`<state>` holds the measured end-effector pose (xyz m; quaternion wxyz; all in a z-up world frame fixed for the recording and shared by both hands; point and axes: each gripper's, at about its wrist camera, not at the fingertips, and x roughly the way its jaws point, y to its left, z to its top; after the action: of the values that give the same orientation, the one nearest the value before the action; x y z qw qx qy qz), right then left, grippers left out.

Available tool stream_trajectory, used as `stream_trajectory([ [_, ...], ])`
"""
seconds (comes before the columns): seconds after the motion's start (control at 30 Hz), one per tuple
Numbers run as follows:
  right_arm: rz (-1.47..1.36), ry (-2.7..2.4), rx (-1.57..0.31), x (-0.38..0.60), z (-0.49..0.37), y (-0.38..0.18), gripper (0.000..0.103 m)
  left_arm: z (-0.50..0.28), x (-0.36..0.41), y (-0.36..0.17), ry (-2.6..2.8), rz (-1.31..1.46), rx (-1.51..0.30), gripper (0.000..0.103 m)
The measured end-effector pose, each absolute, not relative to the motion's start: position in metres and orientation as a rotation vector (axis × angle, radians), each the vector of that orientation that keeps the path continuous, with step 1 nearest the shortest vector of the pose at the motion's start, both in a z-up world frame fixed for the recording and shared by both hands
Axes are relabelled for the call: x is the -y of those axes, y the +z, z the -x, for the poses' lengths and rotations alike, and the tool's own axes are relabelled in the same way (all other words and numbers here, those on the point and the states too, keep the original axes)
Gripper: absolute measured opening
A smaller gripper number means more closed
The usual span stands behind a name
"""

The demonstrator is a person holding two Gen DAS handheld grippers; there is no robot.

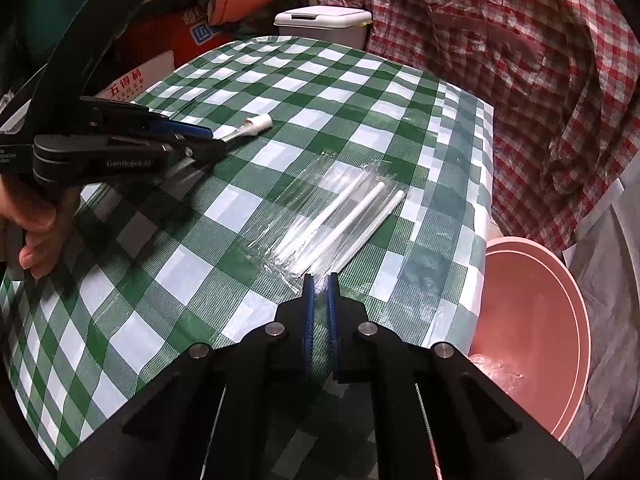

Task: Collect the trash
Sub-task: 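Grasp the green ointment tube with the left tool while the right tool grasps the straw pack, then lift the tube and straw pack and carry them over the pink bucket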

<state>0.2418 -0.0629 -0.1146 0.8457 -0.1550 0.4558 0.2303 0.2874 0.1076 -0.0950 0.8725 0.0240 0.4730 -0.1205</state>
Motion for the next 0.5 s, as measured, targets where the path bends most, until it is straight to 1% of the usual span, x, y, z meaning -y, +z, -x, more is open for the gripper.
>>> stream_trajectory([
  [0.03, 0.326, 0.484, -0.96, 0.063, -0.242, -0.114, 0.006, -0.287, -0.109, -0.092, -0.248, -0.042, -0.984, 0.007],
  [0.1, 0.321, 0.481, -0.953, 0.063, -0.242, -0.113, 0.005, -0.287, -0.112, -0.09, -0.238, -0.033, -0.981, 0.004],
  [0.5, 0.254, 0.459, -0.932, 0.068, -0.248, -0.102, 0.003, -0.285, -0.132, -0.08, -0.196, 0.007, -0.962, 0.003],
])
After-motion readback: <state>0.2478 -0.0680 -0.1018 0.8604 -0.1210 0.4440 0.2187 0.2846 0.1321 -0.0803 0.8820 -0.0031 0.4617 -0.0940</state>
